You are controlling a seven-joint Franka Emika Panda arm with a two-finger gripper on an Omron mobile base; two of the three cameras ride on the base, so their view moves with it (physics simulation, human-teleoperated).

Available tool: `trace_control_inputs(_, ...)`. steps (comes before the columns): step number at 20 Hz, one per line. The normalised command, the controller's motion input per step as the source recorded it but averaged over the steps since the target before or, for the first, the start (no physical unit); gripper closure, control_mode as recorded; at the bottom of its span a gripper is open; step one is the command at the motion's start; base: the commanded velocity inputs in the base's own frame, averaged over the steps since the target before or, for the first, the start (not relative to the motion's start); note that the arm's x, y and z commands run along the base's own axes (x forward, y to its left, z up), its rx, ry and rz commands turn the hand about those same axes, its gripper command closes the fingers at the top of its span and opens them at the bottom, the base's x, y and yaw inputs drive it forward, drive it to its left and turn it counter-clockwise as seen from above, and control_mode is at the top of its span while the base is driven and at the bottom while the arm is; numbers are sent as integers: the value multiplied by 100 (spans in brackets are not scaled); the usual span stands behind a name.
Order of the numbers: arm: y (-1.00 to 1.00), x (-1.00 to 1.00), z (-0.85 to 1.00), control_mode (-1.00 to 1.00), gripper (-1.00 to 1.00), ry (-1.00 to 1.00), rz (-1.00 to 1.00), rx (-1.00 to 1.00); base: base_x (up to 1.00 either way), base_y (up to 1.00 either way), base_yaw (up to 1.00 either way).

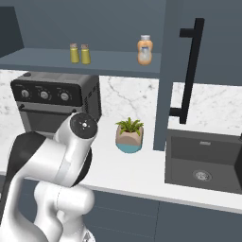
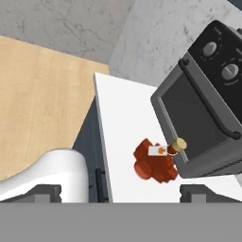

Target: Put the shaker and condiment bottle from the counter next to their counterparts in the cabinet.

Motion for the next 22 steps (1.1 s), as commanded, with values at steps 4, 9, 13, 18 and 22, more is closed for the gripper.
trace_control_inputs(4,12,0,0,-100,-100,0,0,7,0,0,0)
trace_control_inputs(9,10,0,-1,-100,-100,0,-4,11,0,0,0)
trace_control_inputs(13,18,0,-27,-100,-100,0,-5,9,0,0,0)
trace_control_inputs(18,28,0,-59,-100,-100,-3,-4,7,0,0,0)
trace_control_inputs(22,15,0,-47,-100,-100,-7,-5,6,0,0,0)
